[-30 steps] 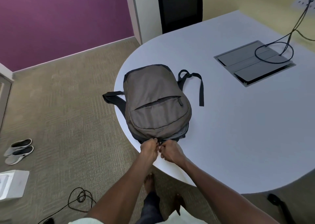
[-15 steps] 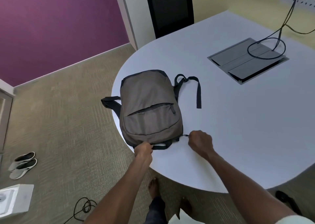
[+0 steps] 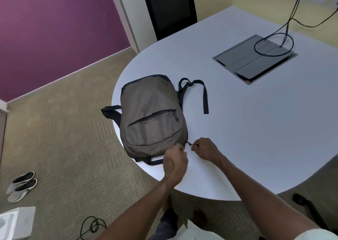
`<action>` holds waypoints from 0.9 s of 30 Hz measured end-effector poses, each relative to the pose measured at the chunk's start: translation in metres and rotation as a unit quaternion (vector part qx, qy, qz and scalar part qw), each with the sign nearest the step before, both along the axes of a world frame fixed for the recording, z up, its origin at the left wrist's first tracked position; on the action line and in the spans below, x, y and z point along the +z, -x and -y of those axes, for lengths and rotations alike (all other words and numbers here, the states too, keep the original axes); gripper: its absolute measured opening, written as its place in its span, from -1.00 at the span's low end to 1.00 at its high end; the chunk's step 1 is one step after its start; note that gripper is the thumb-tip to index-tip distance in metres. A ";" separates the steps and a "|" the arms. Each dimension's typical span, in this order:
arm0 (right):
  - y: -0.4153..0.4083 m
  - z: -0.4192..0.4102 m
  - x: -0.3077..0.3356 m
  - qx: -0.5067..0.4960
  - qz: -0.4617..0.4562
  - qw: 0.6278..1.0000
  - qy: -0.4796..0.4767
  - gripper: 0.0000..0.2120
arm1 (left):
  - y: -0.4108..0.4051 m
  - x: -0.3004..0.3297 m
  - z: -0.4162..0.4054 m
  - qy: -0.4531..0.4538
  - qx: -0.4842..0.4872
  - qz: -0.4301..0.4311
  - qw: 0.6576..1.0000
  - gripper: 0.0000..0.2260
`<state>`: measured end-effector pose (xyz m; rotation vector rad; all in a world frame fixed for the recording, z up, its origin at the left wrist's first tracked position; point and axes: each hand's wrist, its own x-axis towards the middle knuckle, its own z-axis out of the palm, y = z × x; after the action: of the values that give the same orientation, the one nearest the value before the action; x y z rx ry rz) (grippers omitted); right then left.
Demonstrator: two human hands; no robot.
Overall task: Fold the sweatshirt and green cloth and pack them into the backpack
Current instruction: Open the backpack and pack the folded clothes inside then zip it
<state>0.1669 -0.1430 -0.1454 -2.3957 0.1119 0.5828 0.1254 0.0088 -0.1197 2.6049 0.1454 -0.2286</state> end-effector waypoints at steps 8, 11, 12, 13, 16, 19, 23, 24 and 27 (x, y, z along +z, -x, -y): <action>-0.006 -0.002 0.025 0.013 0.033 0.996 -0.077 -0.73 | -0.037 0.019 0.012 -0.131 -0.155 0.043 0.978 -0.68; -0.006 -0.007 0.027 0.022 0.035 0.997 -0.062 -0.73 | -0.043 0.022 0.014 -0.198 -0.160 0.048 0.966 -0.71; -0.005 -0.008 0.026 0.020 0.032 0.998 -0.046 -0.73 | -0.041 0.023 0.011 -0.242 -0.183 0.033 0.952 -0.81; -0.004 -0.007 0.024 0.016 0.029 0.999 -0.021 -0.73 | -0.040 0.023 0.009 -0.263 -0.212 0.031 0.941 -0.93; -0.005 -0.003 0.020 0.016 0.065 0.994 0.082 -0.75 | -0.041 0.024 0.001 -0.243 -0.194 0.035 0.950 -0.88; -0.016 -0.005 0.019 0.028 0.114 0.983 0.144 -0.79 | -0.044 0.014 -0.008 -0.206 -0.175 0.062 0.961 -0.81; -0.039 -0.005 0.019 0.032 0.158 0.968 0.195 -0.79 | -0.047 0.011 -0.019 -0.169 -0.180 0.055 0.967 -0.87; -0.047 -0.005 0.017 0.032 0.162 0.966 0.199 -0.78 | -0.049 0.011 -0.022 -0.164 -0.184 0.054 0.968 -0.90; -0.077 -0.008 0.008 0.019 0.175 0.968 0.179 -0.64 | -0.055 0.007 -0.029 -0.131 -0.196 0.046 0.971 -0.91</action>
<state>0.2443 -0.1350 -0.1373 -2.8171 0.0174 0.1530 0.1800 0.0373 -0.1123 2.8815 -0.4020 -0.2380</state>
